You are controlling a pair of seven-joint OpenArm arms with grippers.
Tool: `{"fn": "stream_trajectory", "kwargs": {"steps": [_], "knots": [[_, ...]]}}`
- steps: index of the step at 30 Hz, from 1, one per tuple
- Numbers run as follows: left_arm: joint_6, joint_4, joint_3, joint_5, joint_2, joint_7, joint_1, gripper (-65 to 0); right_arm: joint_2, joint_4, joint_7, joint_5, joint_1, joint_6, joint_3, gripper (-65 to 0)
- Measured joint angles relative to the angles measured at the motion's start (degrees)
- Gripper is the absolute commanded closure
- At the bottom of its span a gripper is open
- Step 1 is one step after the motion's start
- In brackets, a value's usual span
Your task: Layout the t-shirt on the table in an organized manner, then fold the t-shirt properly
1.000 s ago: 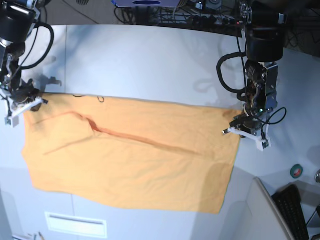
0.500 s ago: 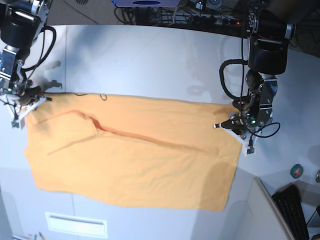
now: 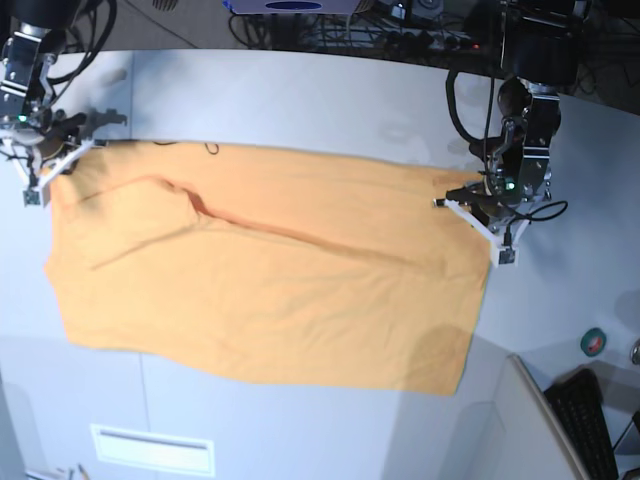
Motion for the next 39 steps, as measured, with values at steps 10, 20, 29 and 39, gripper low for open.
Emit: {"fn": "stream_trajectory", "kwargs": {"steps": [10, 20, 29, 39], "knots": [[-0.79, 11.28, -9.4, -0.24, 0.44, 1.75, 13.92, 0.0, -2.14, 6.32, 1.33, 0.81, -8.9, 0.04, -0.02, 0.0], [-0.81, 12.13, -10.14, -0.24, 0.33, 2.6, 15.02, 0.0, -4.33, 10.43, 1.6, 0.7, -14.99, -0.37, 0.04, 0.0], [-0.33, 14.84, -10.27, 0.0, 0.15, 2.64, 18.43, 0.0, -4.33, 10.62, 1.73, 0.72, -15.63, -0.37, 0.07, 0.0], [-0.09, 15.56, -10.27, 0.0, 0.17, 2.86, 19.43, 0.0, -4.76, 11.37, 0.39, 1.07, -16.26, 1.03, 3.28, 0.0]]}}
